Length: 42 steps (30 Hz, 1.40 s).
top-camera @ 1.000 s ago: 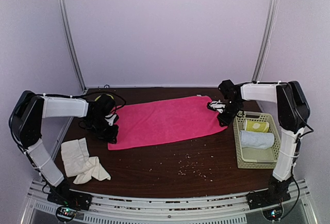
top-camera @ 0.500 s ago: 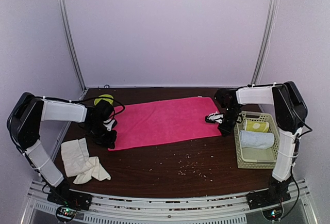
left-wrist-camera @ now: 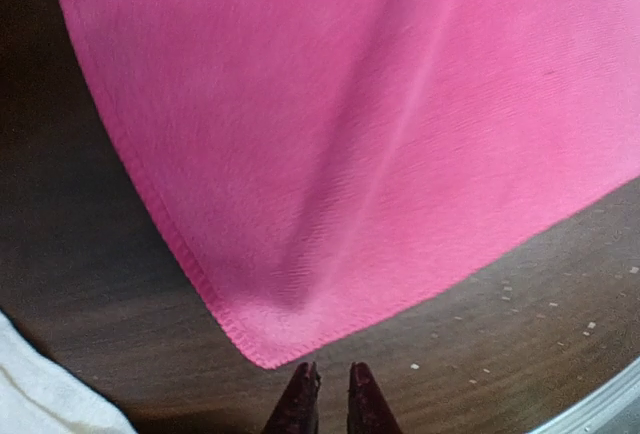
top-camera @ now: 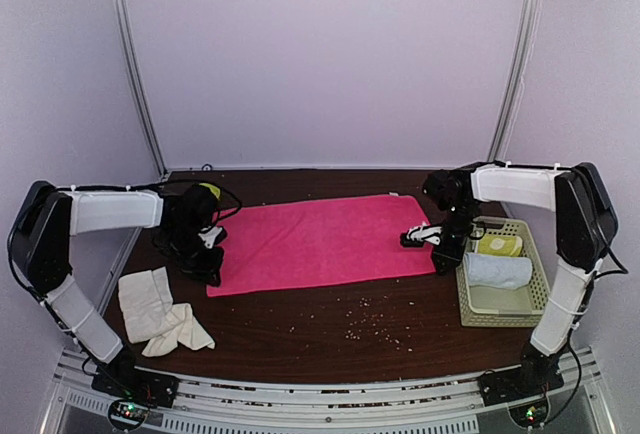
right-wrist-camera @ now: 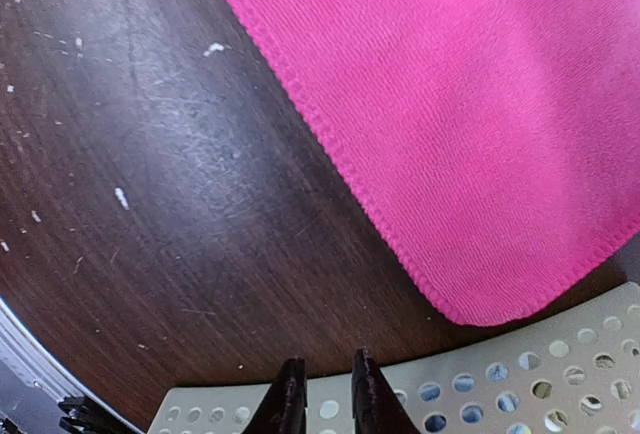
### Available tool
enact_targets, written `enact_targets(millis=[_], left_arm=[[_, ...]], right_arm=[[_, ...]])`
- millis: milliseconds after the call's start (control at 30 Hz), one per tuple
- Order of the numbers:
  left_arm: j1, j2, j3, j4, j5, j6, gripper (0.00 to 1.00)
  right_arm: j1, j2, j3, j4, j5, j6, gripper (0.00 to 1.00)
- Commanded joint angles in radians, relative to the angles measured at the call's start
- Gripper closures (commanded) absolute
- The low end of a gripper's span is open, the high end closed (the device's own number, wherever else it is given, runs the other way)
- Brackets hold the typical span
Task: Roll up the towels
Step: Move the towel to the center of the board.
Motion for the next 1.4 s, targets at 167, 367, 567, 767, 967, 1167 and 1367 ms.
enact_targets(millis=[167,367,567,767,967,1167,1367], left_arm=[[0.044,0.017,0.311,-0.219,-0.007,0.129,0.62],[0.082,0.084,0.375,-0.045,-0.138,0.082,0.50],[0.088,0.179,0.362,0.183,-0.154,0.018,0.48],[0.087,0.247,0.380,0.268,-0.104,0.026,0.51],[0.080,0.176,0.332,0.217,-0.018,0.066,0.58],[0.047,0.099,0.206,0.080,0.036,0.053,0.86],[0.044,0.080,0.128,0.030,-0.030,0.075,1.00]], right_arm=[[-0.056,-0.073,0.205,-0.054,-0.077,-0.010,0.65],[-0.136,0.048,0.411,0.061,-0.169,0.125,0.64],[-0.154,0.149,0.440,0.303,-0.135,0.307,0.64],[-0.154,0.268,0.514,0.339,-0.087,0.357,0.66],[-0.096,0.147,0.374,0.252,-0.047,0.244,0.70],[0.015,0.015,0.127,0.155,0.105,0.115,0.67],[0.019,-0.002,0.005,0.258,0.271,0.127,0.75]])
